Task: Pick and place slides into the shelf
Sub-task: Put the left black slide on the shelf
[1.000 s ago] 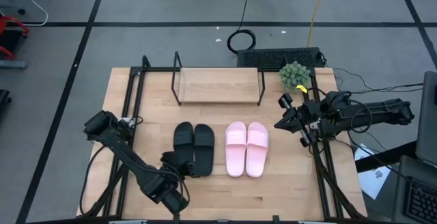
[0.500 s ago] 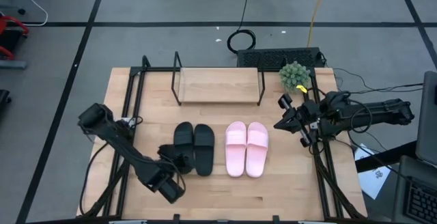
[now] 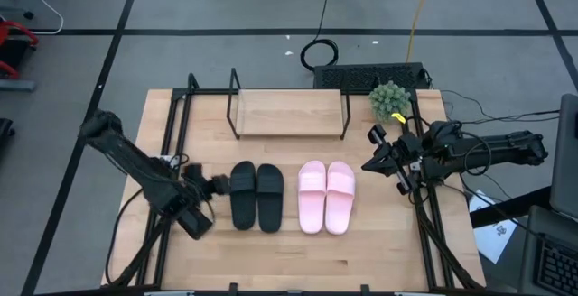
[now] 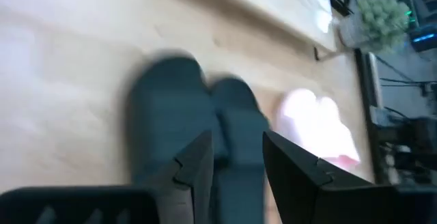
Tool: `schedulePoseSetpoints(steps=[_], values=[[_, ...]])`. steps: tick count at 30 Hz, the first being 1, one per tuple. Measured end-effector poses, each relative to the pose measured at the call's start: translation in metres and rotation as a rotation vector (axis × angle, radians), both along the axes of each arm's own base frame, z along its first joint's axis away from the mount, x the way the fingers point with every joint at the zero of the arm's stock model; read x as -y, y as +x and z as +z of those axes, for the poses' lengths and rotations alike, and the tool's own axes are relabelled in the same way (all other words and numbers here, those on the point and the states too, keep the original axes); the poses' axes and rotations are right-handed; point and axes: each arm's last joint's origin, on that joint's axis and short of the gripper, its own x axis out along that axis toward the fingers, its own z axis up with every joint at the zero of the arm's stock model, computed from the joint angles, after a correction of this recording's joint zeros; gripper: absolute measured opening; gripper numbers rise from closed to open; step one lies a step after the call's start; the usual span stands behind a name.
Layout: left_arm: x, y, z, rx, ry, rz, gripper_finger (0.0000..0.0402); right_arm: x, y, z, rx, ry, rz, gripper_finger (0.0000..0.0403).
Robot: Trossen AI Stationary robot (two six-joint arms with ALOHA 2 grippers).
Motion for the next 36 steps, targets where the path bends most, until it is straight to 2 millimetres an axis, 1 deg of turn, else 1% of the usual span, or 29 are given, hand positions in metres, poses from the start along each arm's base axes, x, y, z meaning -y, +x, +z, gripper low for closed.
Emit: schedulePoseSetpoints(steps=[2, 4, 5, 7, 9, 11, 14, 16, 19, 21, 24, 30, 32, 36], values=[[-0.014, -0.017, 0.005, 0.022, -0.002, -0.002, 0.0127, 0.0, 0.0, 0.001, 0.006, 0.001, -0.003, 0.0], [-0.025, -0.028, 0.004, 0.102, 0.0, 0.0, 0.0127, 0.0, 0.0, 0.002, 0.017, 0.004, -0.003, 0.0], [-0.027, -0.029, 0.002, 0.168, 0.002, 0.004, 0.0127, 0.0, -0.001, 0.002, 0.024, 0.01, -0.001, 0.0], [-0.025, -0.023, -0.007, 0.34, 0.031, 0.023, 0.0127, 0.0, -0.001, 0.004, 0.029, 0.026, 0.003, 0.0], [-0.016, -0.012, -0.021, 0.478, 0.056, 0.039, 0.0127, 0.0, -0.001, 0.005, 0.036, 0.036, 0.006, 0.0], [-0.005, 0.0, -0.035, 0.568, 0.056, 0.04, 0.0127, 0.0, -0.001, 0.005, 0.037, 0.049, 0.01, 0.0], [0.015, 0.017, -0.044, 0.657, 0.087, 0.039, 0.0127, 0.0, -0.002, 0.006, 0.043, 0.051, 0.011, 0.0], [0.024, 0.02, -0.053, 0.673, 0.137, 0.038, 0.0127, 0.0, -0.002, 0.006, 0.047, 0.051, 0.011, 0.0], [0.039, 0.022, -0.057, 0.739, 0.124, 0.053, 0.0127, 0.0, -0.002, 0.007, 0.053, 0.05, 0.011, 0.0], [0.051, 0.026, -0.055, 0.773, 0.099, 0.052, 0.0127, 0.0, -0.002, 0.007, 0.055, 0.051, 0.011, 0.0], [0.065, 0.036, -0.042, 0.781, 0.082, 0.039, 0.0127, 0.0, -0.002, 0.007, 0.055, 0.05, 0.012, 0.0], [0.085, 0.047, -0.021, 0.78, 0.095, 0.009, 0.0126, 0.0, -0.002, 0.007, 0.056, 0.048, 0.011, 0.0], [0.089, 0.051, -0.019, 0.773, 0.091, 0.003, 0.0126, 0.0, -0.002, 0.007, 0.056, 0.049, 0.012, 0.0], [0.096, 0.064, -0.026, 0.749, 0.037, -0.013, 0.0126, 0.0, -0.002, 0.007, 0.055, 0.049, 0.015, 0.0]])
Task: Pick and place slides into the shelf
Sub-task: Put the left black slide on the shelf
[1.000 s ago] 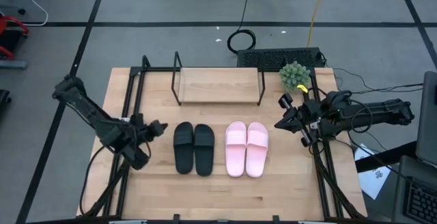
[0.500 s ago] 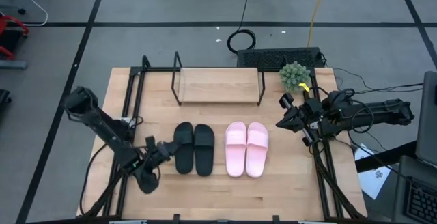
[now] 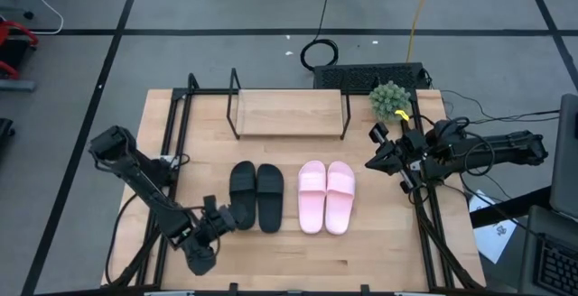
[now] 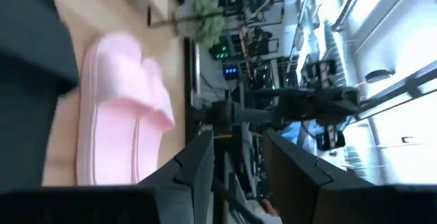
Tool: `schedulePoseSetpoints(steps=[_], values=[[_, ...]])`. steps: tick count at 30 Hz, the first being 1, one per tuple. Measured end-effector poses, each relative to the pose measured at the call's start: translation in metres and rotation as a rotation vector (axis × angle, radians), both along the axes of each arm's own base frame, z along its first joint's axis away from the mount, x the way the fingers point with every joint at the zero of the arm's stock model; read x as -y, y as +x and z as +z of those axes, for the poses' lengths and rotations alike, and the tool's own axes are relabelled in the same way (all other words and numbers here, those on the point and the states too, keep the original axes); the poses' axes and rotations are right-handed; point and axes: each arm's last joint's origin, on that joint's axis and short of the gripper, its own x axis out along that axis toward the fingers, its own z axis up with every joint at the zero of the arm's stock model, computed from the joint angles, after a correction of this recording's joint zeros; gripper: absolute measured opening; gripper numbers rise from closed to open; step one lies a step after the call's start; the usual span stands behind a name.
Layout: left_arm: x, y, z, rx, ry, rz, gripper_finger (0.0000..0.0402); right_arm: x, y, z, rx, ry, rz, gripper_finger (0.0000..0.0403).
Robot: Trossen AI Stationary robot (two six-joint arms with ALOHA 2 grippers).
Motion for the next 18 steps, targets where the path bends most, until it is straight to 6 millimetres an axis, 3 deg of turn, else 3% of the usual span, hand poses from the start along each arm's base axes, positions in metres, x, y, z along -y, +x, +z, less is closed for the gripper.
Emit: schedulePoseSetpoints(steps=[7, 13, 18], values=[[0.016, 0.022, -0.028, -0.082, -0.116, -0.036, 0.0126, 0.0, 0.0, 0.0, 0.0, 0.0, 0.001, 0.0], [0.02, 0.02, -0.016, -0.102, -0.091, -0.015, 0.0126, 0.0, 0.001, -0.002, -0.021, -0.003, 0.0, 0.0], [0.011, 0.009, -0.007, -0.187, -0.066, -0.02, 0.0126, -0.002, 0.015, -0.02, -0.21, 0.046, 0.02, 0.0]])
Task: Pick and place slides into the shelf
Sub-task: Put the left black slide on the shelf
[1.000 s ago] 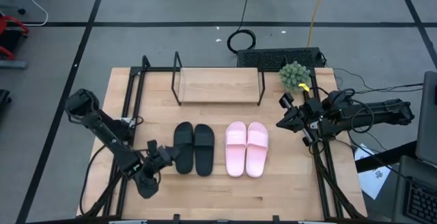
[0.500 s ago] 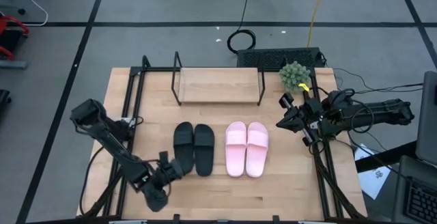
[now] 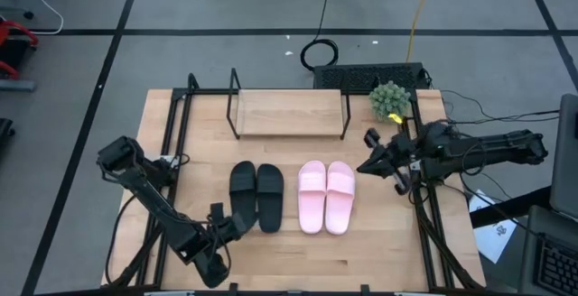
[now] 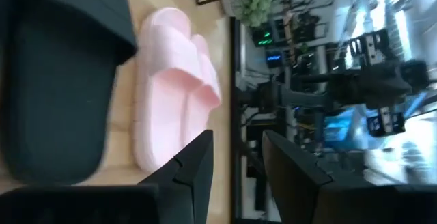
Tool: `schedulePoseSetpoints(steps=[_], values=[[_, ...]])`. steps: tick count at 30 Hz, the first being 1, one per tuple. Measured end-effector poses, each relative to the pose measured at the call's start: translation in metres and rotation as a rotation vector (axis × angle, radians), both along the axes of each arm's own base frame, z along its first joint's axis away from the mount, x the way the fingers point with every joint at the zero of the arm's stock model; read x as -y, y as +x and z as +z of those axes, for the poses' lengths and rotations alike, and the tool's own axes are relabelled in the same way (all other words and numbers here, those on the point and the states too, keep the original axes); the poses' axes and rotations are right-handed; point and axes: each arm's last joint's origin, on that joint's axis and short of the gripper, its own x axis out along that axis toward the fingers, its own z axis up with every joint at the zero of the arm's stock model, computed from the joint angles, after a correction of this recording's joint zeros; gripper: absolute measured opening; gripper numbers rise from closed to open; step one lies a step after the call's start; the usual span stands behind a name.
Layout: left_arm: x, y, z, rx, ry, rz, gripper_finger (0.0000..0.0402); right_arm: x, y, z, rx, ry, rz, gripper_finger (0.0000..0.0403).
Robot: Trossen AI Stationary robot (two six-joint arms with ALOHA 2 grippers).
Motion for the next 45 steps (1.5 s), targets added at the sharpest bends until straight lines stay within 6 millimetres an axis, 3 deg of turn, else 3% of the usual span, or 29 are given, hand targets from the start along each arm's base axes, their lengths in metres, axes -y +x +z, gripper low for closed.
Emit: schedulePoseSetpoints(steps=[9, 14, 20, 26, 36, 45], values=[[-0.035, -0.026, 0.023, -0.272, -0.017, -0.037, 0.0126, -0.023, 0.045, -0.027, -0.09, 0.05, 0.172, 0.0], [-0.052, -0.04, 0.028, -0.485, 0.011, -0.065, 0.0126, -0.025, 0.052, -0.031, -0.088, 0.06, 0.178, 0.0], [-0.054, -0.03, 0.034, -0.698, 0.246, -0.295, 0.0126, -0.024, 0.052, -0.03, -0.067, 0.049, 0.171, 0.0], [-0.063, -0.013, 0.041, -0.887, 0.33, -0.535, 0.0126, -0.016, 0.053, -0.028, -0.044, 0.057, 0.099, 0.0], [-0.074, -0.001, 0.036, -1.004, 0.376, -0.721, 0.0127, -0.006, 0.055, -0.027, -0.035, 0.057, 0.036, 0.0], [-0.073, 0.016, -0.008, -1.262, 0.403, -0.816, 0.0127, -0.006, 0.055, -0.028, -0.034, 0.033, 0.033, 0.0]])
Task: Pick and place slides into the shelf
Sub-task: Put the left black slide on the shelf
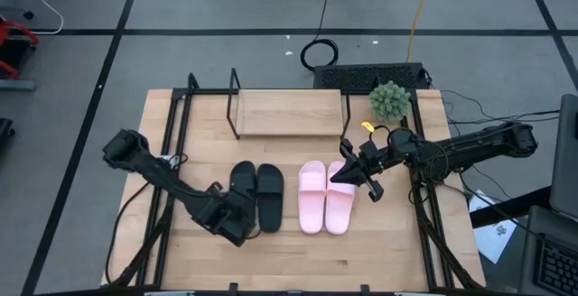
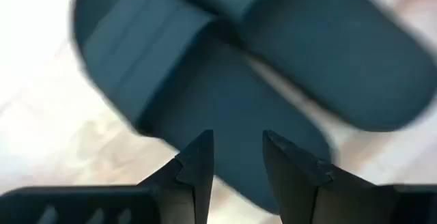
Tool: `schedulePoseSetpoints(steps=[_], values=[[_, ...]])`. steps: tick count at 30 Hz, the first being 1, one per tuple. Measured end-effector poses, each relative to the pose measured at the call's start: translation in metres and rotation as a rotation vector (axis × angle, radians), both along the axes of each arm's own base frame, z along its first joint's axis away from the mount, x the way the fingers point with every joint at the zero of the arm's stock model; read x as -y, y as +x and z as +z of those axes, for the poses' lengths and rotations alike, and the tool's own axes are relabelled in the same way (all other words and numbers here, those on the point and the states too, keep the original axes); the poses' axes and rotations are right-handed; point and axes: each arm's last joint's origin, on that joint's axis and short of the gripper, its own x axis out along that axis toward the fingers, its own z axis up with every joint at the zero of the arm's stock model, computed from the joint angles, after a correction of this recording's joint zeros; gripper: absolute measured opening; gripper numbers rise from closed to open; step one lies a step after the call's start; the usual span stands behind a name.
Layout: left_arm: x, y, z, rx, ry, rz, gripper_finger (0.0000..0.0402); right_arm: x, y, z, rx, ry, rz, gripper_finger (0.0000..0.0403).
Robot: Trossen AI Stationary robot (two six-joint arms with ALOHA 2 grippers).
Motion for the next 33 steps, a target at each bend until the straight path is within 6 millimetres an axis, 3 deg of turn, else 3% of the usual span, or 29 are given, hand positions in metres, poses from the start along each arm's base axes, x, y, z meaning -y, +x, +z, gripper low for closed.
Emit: schedulePoseSetpoints(steps=[17, 33], values=[[-0.012, -0.002, -0.003, -0.083, 0.137, -0.035, 0.0126, 0.0, 0.0, -0.002, 0.011, -0.075, -0.009, 0.0], [-0.032, 0.021, -0.024, -0.161, 0.169, -0.079, 0.0126, 0.0, 0.0, -0.004, -0.005, -0.079, -0.008, 0.0]])
